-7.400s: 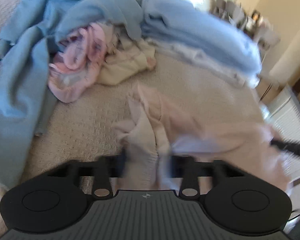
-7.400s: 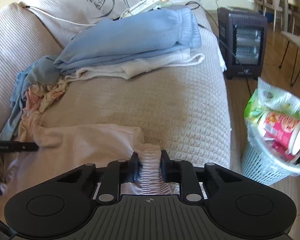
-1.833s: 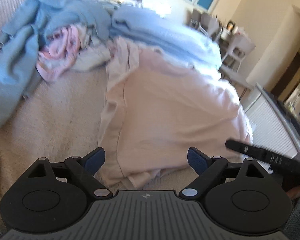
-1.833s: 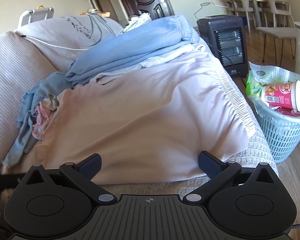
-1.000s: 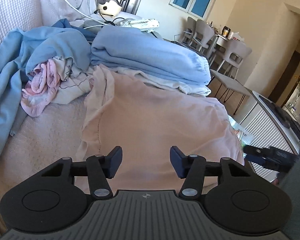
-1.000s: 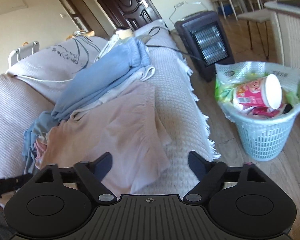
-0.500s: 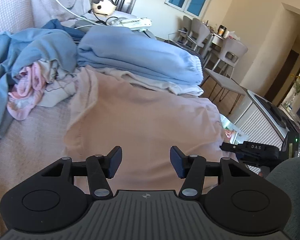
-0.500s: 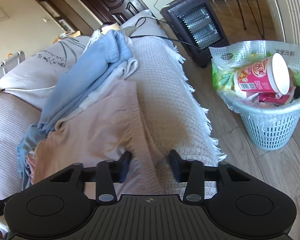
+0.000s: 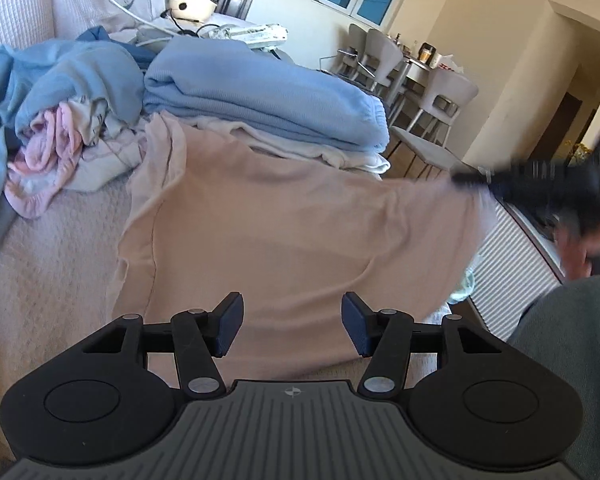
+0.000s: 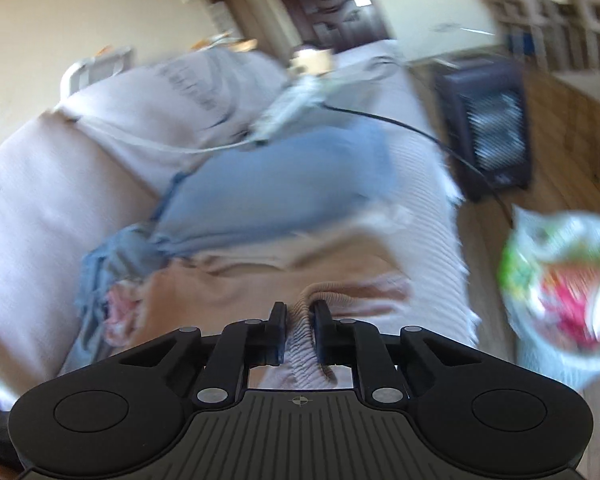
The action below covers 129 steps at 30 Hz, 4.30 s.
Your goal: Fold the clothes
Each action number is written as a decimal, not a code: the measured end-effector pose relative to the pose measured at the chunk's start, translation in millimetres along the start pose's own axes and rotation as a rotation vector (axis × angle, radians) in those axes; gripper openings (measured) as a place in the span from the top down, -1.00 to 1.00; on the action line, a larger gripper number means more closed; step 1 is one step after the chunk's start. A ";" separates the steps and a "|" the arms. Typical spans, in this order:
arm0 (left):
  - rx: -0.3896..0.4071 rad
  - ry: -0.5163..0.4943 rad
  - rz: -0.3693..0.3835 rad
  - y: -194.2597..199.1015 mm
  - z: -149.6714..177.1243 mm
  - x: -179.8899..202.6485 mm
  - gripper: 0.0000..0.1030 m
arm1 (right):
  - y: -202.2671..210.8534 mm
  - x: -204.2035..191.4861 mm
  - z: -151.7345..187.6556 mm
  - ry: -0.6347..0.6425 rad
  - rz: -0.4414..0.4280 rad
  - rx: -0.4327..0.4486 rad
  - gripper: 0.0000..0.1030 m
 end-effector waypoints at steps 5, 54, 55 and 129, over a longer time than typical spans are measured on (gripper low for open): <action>0.003 0.060 0.066 -3.6 7.8 -4.5 -0.05 | -33.2 -72.2 -36.8 0.206 -0.107 -0.094 0.80; -0.037 0.166 0.172 -73.2 -15.6 14.5 -0.33 | -101.7 -63.6 20.2 0.395 0.016 -0.435 0.98; -0.037 0.165 0.177 -72.3 -15.0 14.6 -0.34 | -100.0 -66.5 19.4 0.378 -0.008 -0.438 0.99; 0.273 0.176 -0.086 9.1 -44.0 25.3 0.81 | -136.1 -90.4 -49.8 0.856 -0.330 -0.522 0.70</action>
Point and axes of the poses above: each gripper's, at about its wrist camera, not at the fingertips, and y roughly against the way its jaws point, x to its right, z to its underside, the point moved 1 cm from there along -y, roughly the way its jaws point, and after that the axes turned 6 degrees about -z, right-handed, at the moved point
